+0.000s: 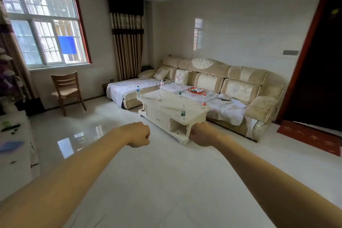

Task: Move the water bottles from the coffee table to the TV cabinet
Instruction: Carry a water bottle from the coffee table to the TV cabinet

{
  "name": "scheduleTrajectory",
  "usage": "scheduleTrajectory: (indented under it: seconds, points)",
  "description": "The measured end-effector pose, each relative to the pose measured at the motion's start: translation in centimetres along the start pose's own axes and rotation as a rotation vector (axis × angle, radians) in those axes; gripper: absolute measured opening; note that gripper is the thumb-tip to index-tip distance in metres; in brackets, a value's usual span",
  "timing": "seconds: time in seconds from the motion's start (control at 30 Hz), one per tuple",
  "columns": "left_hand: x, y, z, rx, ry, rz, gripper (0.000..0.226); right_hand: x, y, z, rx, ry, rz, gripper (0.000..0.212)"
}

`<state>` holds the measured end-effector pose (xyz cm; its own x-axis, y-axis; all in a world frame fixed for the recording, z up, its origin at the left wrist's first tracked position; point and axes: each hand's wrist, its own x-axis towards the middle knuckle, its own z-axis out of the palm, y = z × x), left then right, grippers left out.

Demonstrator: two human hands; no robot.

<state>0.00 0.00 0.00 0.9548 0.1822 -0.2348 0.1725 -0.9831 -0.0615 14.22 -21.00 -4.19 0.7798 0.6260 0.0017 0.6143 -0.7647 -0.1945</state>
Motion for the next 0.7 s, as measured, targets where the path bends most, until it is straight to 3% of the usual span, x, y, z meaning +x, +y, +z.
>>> scheduleTrajectory:
  seconds: [0.3, 0.47, 0.7]
  points:
    - [4.6, -1.8, 0.0, -0.067, -0.014, -0.054, 0.027, 2.9, 2.0, -0.7, -0.022, -0.014, 0.003, 0.014]
    - [8.9, -0.1, -0.8, -0.060, -0.037, -0.059, 0.027, 6.3, 5.9, -1.6, -0.002, -0.034, 0.008, 0.028]
    - [16.3, 3.7, -3.7, -0.037, -0.039, -0.065, 0.026, 12.4, 13.0, -3.3, 0.010, -0.059, -0.026, 0.031]
